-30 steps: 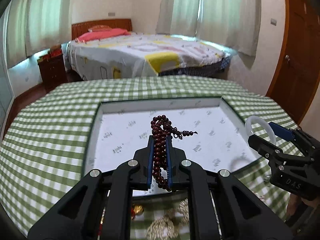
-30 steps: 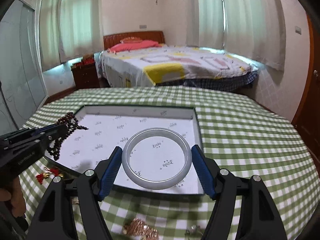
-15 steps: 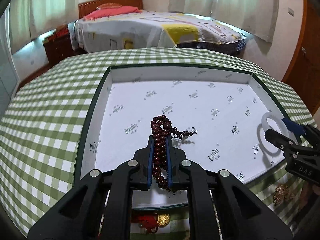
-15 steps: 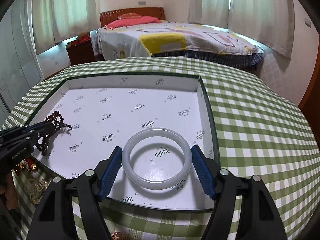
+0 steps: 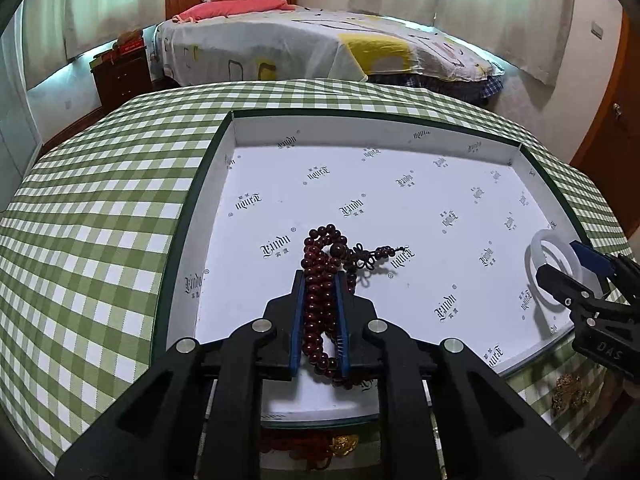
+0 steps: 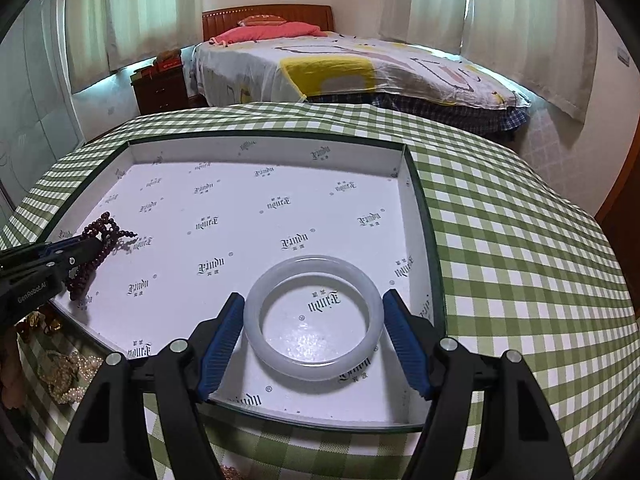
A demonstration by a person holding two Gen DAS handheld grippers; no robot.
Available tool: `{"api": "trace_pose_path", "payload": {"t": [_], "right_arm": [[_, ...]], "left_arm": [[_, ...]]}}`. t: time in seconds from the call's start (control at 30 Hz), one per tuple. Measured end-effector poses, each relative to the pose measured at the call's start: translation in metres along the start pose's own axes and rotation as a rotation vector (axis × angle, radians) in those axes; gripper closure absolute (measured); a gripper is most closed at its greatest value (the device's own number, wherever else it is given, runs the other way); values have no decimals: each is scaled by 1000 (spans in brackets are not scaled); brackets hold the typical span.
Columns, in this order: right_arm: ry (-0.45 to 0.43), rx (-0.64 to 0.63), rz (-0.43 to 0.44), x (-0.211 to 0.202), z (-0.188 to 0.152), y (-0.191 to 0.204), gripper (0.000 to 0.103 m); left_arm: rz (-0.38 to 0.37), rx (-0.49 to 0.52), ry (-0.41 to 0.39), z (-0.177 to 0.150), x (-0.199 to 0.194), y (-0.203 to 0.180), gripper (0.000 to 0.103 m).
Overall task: Organize jewelry
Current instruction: 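Open the right tool to drop the bangle in the tray while the left tool releases the beads, then grasp the pearl brooch with the right tool while the left tool grasps the black pendant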
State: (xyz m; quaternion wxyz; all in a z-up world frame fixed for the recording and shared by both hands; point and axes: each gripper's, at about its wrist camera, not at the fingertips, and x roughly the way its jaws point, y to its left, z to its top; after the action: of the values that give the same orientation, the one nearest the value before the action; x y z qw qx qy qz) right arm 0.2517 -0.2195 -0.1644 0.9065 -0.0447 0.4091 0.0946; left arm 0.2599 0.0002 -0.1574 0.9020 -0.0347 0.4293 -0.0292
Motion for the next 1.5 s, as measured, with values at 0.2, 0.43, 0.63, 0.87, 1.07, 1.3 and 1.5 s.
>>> {"api": "trace_pose_path", "payload": {"t": [0.2,0.43,0.63,0.87,1.07,1.3,1.5], "right_arm": [[5,-2,13,2,1,1,30],[-8,9,22,-1,0,0,29],[-77,40,20,-31,-4,-2,29],[-160,68,3,-78,-26,2,29],[-191,78,-8,-110,-60,10,29],[-152,52,19,-121,-101,28,33],[-105,40,45,-121,-122,36,37]], "left_arm": [[5,5,-3,-1,1,-1,61],[-6,7,-1,-1,1,-4,55],[-20,6,-26,-7,-14,-8,49],[-13,29,-132,-22,-61,-12,47],[-6,29,-204,-52,-97,-15,47],[-1,23,-232,-86,-125,-14,47],[10,2,-214,-107,-133,-9,47]]}}
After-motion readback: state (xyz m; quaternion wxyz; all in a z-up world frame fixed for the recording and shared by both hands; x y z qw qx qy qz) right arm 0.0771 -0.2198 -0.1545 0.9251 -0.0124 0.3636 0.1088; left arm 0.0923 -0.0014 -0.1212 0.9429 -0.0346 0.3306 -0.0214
